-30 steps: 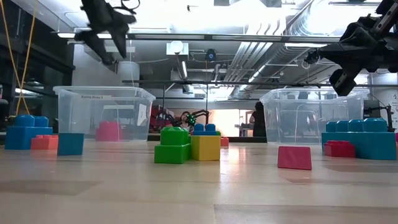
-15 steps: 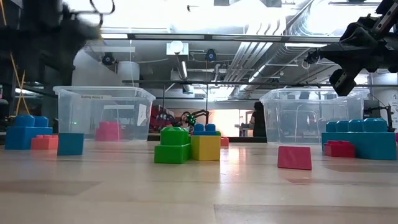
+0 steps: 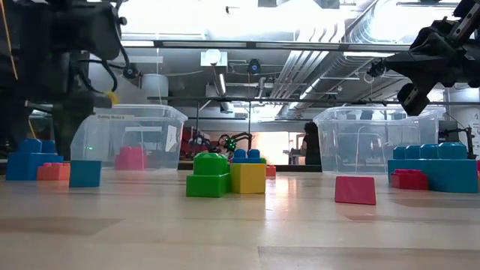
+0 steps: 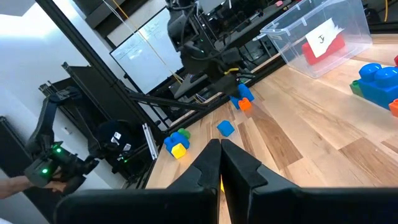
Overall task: Sort blocks by size
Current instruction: Put the large game piece into the left transparent bin
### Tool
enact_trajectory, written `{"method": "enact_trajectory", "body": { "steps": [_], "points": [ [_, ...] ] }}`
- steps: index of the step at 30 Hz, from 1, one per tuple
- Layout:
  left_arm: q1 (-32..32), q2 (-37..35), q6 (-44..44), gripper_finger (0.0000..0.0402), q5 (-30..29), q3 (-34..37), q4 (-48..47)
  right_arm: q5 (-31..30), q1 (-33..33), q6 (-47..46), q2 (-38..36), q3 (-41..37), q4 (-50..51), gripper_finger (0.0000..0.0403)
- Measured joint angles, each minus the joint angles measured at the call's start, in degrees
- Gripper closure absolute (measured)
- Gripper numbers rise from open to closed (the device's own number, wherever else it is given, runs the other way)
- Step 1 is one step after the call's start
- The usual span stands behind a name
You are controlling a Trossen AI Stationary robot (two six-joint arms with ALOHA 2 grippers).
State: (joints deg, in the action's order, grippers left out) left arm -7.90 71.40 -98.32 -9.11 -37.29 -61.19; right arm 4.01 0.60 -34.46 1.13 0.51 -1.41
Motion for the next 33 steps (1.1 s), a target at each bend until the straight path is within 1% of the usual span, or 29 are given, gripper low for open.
{"method": "enact_trajectory", "body": {
  "steps": [4,7,10,15,16,19,23,25,28,31,33],
  "points": [
    [1.2,0.0,0.4,0.0114,-0.7,1.4,0.0,0.0,0.0,0.0,0.0,0.0,0.0,0.0398],
    [1.2,0.0,0.4,0.0143,-0.9,2.1,0.4,0.0,0.0,0.0,0.0,0.0,0.0,0.0398],
    [1.2,0.0,0.5,0.02,-0.9,2.1,1.7,0.0,0.0,0.0,0.0,0.0,0.0,0.0398],
    [1.2,-0.3,0.5,0.0324,-1.8,2.0,2.4,0.0,0.0,0.0,0.0,0.0,0.0,0.0398],
    [1.2,-0.5,0.8,0.033,-1.9,1.9,2.7,0.0,0.0,0.0,0.0,0.0,0.0,0.0398],
    [1.2,-1.7,2.2,0.033,-2.1,1.0,2.7,0.0,0.0,0.0,0.0,0.0,0.0,0.0398],
    [2.1,-5.8,4.3,0.033,-4.6,-4.5,-0.4,0.0,0.0,0.0,0.0,0.0,0.0,0.0398],
    [2.8,-7.9,6.3,0.033,-7.6,-8.9,-2.7,0.0,0.0,0.0,0.0,0.0,0.0,0.0398],
    [4.3,-10.7,11.6,0.033,-14.4,-16.7,-5.3,0.0,0.0,0.0,0.0,0.0,0.0,0.0398],
    [6.6,-11.4,21.5,0.033,-21.6,-24.8,-4.7,0.0,0.0,0.0,0.0,0.0,0.0,0.0398],
    [9.5,-10.7,29.7,0.033,-25.2,-29.8,-4.6,0.0,0.0,0.0,0.0,0.0,0.0,0.0398]
  ]
}}
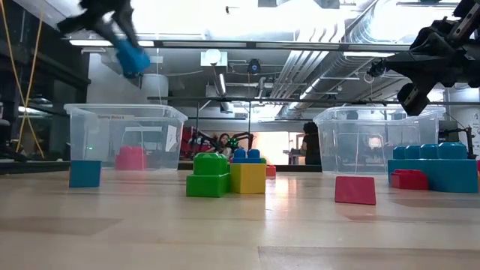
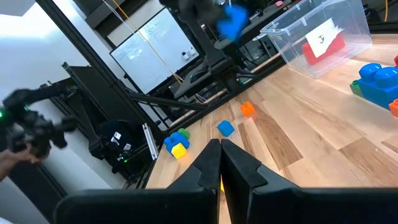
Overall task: Sort blocks by size
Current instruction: Put the large game piece into the left transparent bin
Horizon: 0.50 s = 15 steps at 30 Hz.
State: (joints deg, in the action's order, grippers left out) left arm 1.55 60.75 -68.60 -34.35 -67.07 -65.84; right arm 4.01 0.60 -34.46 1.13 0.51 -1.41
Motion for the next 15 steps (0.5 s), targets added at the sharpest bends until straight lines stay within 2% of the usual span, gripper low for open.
{"method": "enact_trajectory", "body": {
  "steps": [4,7,11,15],
  "points": [
    [10.3,3.9,18.9,0.033,-1.5,-5.7,-0.3,0.0,0.0,0.0,0.0,0.0,0.0,0.0398],
    [20.5,7.9,31.2,0.033,2.0,-6.8,-0.5,0.0,0.0,0.0,0.0,0.0,0.0,0.0398],
    [30.6,13.5,41.1,0.0326,10.1,-6.9,-0.4,0.0,0.0,0.0,0.0,0.0,0.0,0.0398],
    [34.6,17.1,46.9,0.0258,12.3,-6.9,-0.3,0.0,0.0,0.0,0.0,0.0,0.0,0.0398]
  ]
}}
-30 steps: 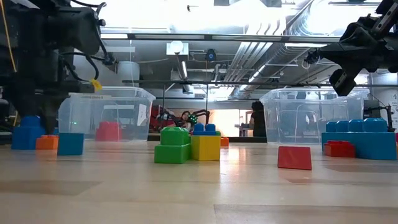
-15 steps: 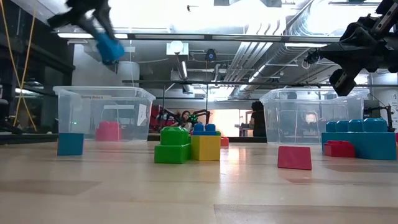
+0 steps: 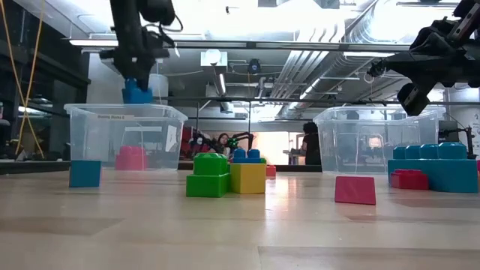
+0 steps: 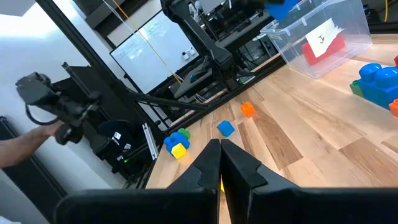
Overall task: Sort blocks by size
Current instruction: Put the large game piece into the left transparent bin
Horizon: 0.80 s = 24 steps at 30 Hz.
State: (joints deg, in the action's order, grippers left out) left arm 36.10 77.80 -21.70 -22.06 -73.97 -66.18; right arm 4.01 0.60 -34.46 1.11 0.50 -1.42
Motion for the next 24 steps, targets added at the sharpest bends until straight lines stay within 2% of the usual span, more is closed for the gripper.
{"method": "enact_trajectory", "body": {
  "steps": [4,7,9,11,13,16,20,22,24],
  "points": [
    [1.6,0.9,2.5,0.0182,0.3,0.0,0.1,0.0,0.0,0.0,0.0,0.0,0.0,0.0398],
    [1.8,0.4,3.8,0.0141,3.2,0.0,0.4,0.0,0.0,0.0,0.0,0.0,0.0,0.0398],
    [1.8,-0.5,4.2,0.0125,8.6,0.0,0.4,0.0,0.0,0.0,0.0,0.0,0.0,0.0398],
    [1.6,-1.8,2.0,0.0119,17.8,0.0,0.4,0.0,0.0,0.0,0.0,0.0,0.0,0.0398],
    [-1.3,-3.7,-1.7,0.0118,25.7,0.0,0.4,0.0,0.0,0.0,0.0,0.0,0.0,0.0398],
    [-12.0,-6.9,-9.4,0.0123,27.8,0.0,-0.9,0.0,0.0,0.0,0.0,0.0,0.0,0.0398],
    [-34.5,-8.8,-29.1,0.013,19.8,0.0,-2.6,0.0,0.0,0.0,0.0,0.0,0.0,0.0398],
    [-46.6,-7.5,-41.5,0.0132,14.8,0.0,-4.3,0.0,0.0,0.0,0.0,0.0,0.0,0.0398],
    [-57.2,-4.7,-54.4,0.0133,12.7,0.0,-6.3,0.0,0.0,0.0,0.0,0.0,0.0,0.0398]
  ]
}}
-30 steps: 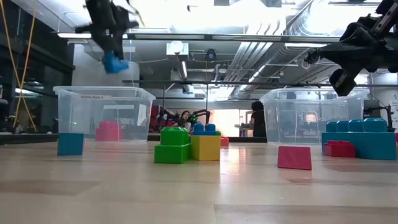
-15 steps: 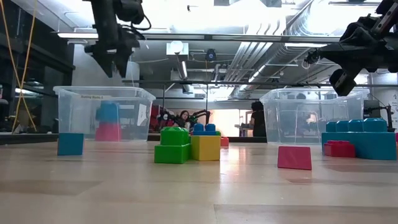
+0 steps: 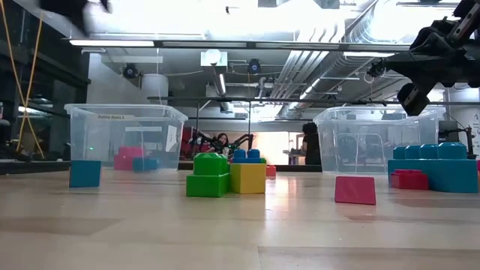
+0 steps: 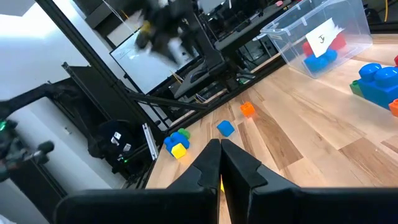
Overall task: Sort blocks by size
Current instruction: Put the large game piece into the left transparent bin
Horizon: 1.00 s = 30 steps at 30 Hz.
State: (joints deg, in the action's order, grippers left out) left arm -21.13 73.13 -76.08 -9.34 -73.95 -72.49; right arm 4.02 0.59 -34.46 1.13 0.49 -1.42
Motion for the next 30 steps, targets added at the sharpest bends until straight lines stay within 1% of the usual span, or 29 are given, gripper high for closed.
{"method": "enact_trajectory", "body": {
  "steps": [2,5,8,10,13,16,21,30],
  "points": [
    [-8.4,4.0,-12.9,0.0133,0.5,0.0,-1.2,0.0,0.0,0.0,0.0,0.0,0.0,0.0398],
    [-17.1,11.1,-30.3,0.0133,4.1,0.0,-0.6,0.0,0.0,0.0,0.0,0.0,0.0,0.0398],
    [-21.6,17.6,-41.6,0.0133,8.7,0.1,1.9,0.0,0.0,0.0,0.0,0.0,0.0,0.0398],
    [-22.7,20.7,-46.6,0.0134,9.6,0.1,4.8,0.0,0.0,0.0,0.0,0.0,0.0,0.0398],
    [-23.3,23.8,-50.9,0.0134,9.7,0.1,8.5,0.0,0.0,0.0,0.0,0.0,0.0,0.0398],
    [-23.5,26.3,-52.8,0.0134,10.0,0.1,10.9,0.0,0.0,0.0,0.0,0.0,0.0,0.0398],
    [-23.5,28.8,-55.1,0.0134,10.6,0.1,9.6,0.0,0.0,0.0,0.0,0.0,0.0,0.0398],
    [-23.4,29.3,-55.4,0.0134,10.7,0.2,6.7,0.0,0.0,0.0,0.0,0.0,0.0,0.0398]
  ]
}}
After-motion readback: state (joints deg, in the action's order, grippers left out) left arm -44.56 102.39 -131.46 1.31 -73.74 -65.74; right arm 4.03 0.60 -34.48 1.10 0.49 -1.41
